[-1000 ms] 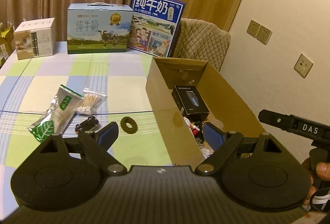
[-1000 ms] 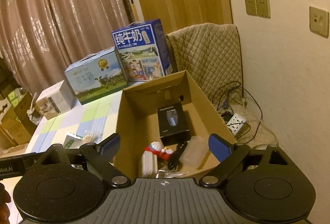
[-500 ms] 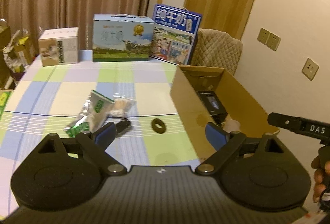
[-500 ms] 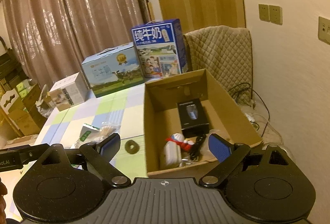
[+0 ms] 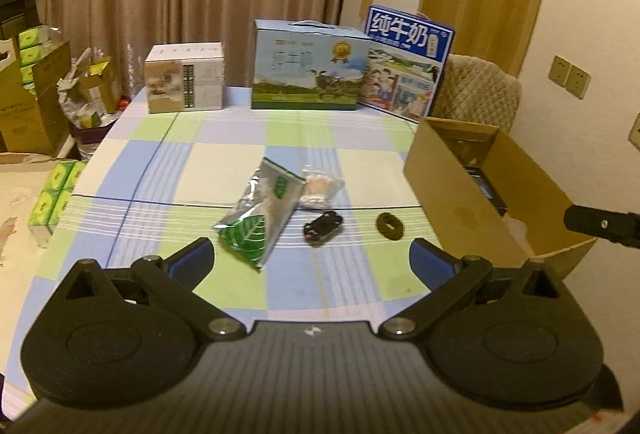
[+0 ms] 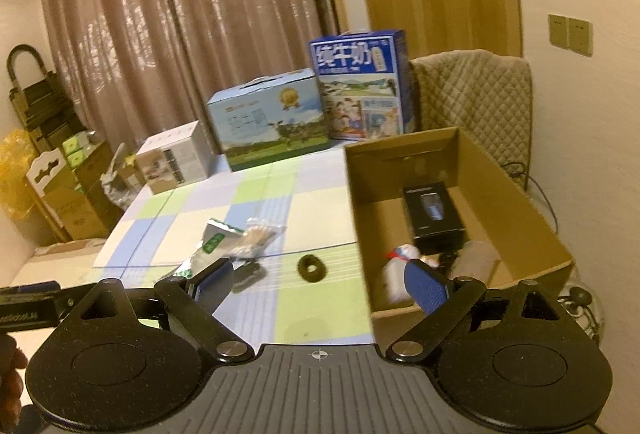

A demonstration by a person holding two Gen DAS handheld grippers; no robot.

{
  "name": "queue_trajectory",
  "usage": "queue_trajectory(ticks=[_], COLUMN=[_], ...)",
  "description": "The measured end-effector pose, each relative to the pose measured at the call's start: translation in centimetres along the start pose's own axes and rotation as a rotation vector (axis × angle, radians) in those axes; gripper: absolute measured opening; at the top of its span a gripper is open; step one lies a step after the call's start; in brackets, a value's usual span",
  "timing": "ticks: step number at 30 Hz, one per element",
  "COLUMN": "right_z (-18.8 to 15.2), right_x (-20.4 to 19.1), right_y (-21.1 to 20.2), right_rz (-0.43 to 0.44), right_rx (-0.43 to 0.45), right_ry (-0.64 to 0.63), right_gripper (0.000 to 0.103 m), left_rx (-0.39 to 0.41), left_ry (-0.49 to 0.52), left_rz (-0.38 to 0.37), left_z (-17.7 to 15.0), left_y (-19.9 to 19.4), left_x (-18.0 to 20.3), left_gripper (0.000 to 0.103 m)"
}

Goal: Organize objects
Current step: 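Move both tools back over the remaining items on the table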

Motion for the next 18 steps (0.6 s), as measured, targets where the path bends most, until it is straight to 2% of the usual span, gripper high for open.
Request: queue_trajectory(ticks=[11, 18], right_z=[-0.9, -1.3], right_x=[-2.3, -2.9], right_y=[2.5, 5.0], right_rz=[0.048, 0.037], right_rx=[-0.027, -0.044], right_ry=[-0.042, -0.065], right_gripper=[0.09, 0.089], left_rx=[-0.028, -0.045], left_ry=[0.025, 0.075], left_rz=[-0.009, -0.011], left_z=[-0.2, 0.0], left_y=[1.8, 4.3], left_x=[-1.1, -2.0], left_gripper=[0.102, 0.102])
Point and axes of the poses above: each gripper's, at about its wrist camera, not at the fingertips, and y roughly the way its jaws point, x to its right, z to its top, the point moved 4 cm from there along y, roughly the way its jaws point, and after that the axes turned 8 degrees about -y, right-handed, at the moved point
